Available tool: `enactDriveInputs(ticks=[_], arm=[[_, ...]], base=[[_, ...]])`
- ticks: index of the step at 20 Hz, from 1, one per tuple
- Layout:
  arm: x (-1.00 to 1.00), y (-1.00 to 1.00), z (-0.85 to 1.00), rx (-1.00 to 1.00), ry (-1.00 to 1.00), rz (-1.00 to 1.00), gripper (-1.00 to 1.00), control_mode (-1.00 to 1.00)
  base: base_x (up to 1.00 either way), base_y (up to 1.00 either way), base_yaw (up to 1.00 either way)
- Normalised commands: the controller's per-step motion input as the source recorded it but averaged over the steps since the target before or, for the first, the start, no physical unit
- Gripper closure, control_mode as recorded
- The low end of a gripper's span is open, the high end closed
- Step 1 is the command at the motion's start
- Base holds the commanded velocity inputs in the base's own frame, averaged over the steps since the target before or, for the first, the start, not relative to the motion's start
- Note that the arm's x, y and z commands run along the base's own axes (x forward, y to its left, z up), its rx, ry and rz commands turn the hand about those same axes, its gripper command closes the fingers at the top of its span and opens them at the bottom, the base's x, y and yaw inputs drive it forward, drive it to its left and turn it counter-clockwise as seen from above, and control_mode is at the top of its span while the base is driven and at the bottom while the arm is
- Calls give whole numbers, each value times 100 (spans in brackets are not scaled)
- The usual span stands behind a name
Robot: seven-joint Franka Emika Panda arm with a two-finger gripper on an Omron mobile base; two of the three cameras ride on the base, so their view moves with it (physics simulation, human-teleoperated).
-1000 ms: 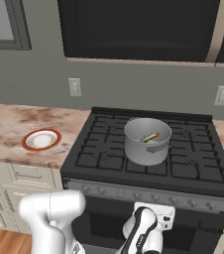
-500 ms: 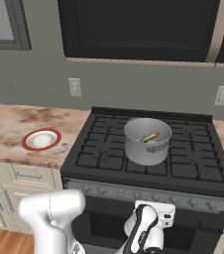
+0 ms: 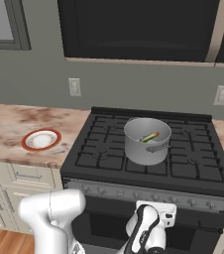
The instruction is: Retrieve the frozen meat and place it in the pot on a burner. Then turn the burner on.
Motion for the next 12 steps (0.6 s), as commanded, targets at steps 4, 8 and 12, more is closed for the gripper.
enactDriveInputs(ticks=[4,8,12], arm=[[14,0,0,0,0,0,100,-100],[3,1,0,0,0,0,100,-100],[-1,23,9,-12,-7,0,100,-100]], base=[[0,0,0],[0,0,0],[0,0,0]])
